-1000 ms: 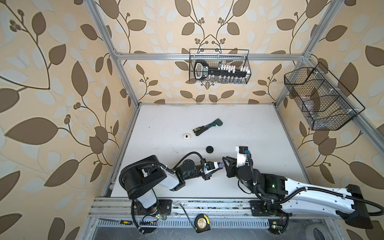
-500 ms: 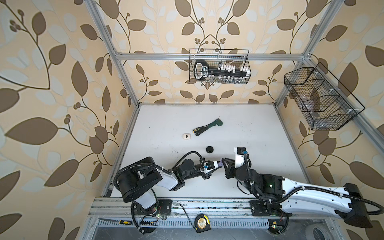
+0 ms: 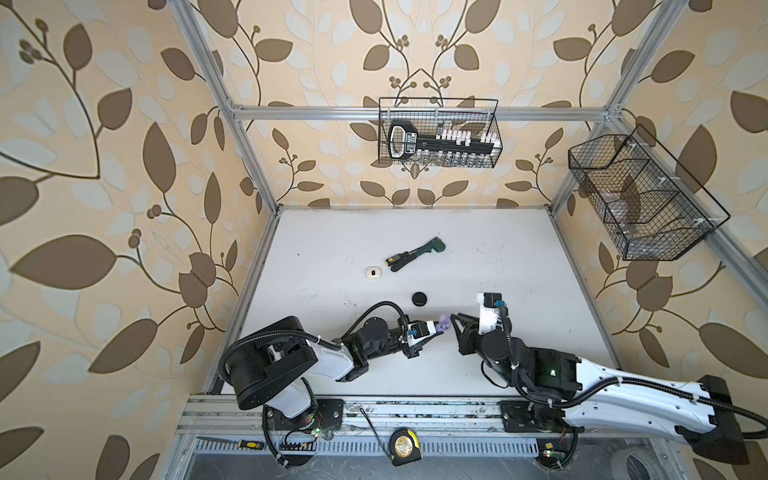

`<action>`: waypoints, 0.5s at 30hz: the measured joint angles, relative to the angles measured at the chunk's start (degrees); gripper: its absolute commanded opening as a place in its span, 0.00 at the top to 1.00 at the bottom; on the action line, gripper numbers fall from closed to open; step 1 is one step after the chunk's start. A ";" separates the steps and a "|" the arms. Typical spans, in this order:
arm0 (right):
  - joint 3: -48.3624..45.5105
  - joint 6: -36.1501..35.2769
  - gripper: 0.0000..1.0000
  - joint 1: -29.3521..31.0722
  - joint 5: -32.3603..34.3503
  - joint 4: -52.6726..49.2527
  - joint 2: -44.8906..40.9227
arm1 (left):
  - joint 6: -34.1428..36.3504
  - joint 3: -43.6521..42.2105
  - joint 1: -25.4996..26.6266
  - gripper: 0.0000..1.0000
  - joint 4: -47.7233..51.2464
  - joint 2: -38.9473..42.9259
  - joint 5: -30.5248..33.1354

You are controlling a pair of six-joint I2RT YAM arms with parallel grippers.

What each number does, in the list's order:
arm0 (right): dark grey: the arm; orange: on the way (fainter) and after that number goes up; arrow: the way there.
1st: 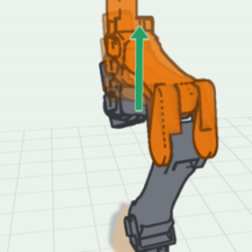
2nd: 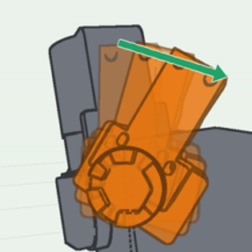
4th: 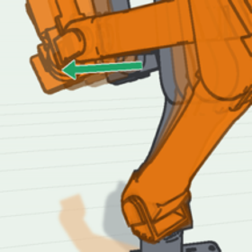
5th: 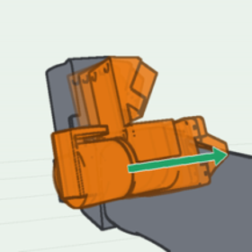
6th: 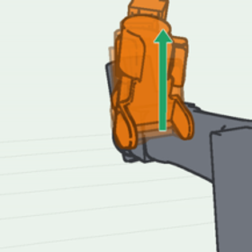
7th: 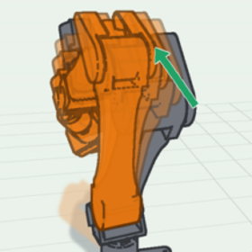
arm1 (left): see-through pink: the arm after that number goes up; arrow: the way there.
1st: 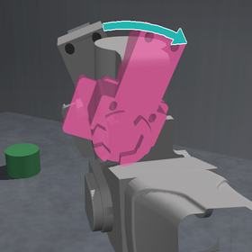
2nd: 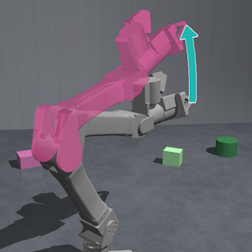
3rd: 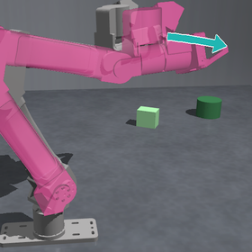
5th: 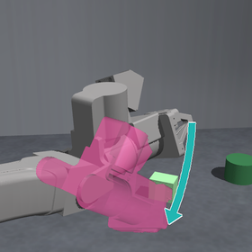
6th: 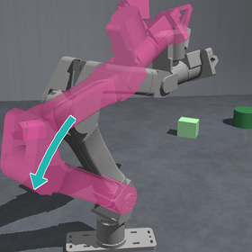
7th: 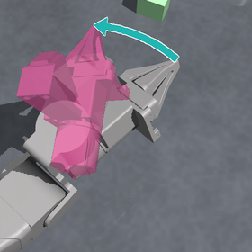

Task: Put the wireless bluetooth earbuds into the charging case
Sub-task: 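Draw the right gripper back from the case held by the left gripper, then push the lavender case lid shut with the right gripper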

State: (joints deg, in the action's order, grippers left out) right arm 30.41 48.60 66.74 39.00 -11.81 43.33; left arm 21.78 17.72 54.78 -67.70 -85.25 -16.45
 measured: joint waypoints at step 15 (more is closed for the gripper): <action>-9.92 -2.60 0.71 -25.27 -20.57 4.81 -0.90 | -3.96 5.57 0.00 1.00 29.46 18.16 -7.04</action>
State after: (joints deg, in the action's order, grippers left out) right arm 20.49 46.00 41.47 18.44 -7.01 42.44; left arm 17.82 23.29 54.78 -38.24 -67.09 -23.49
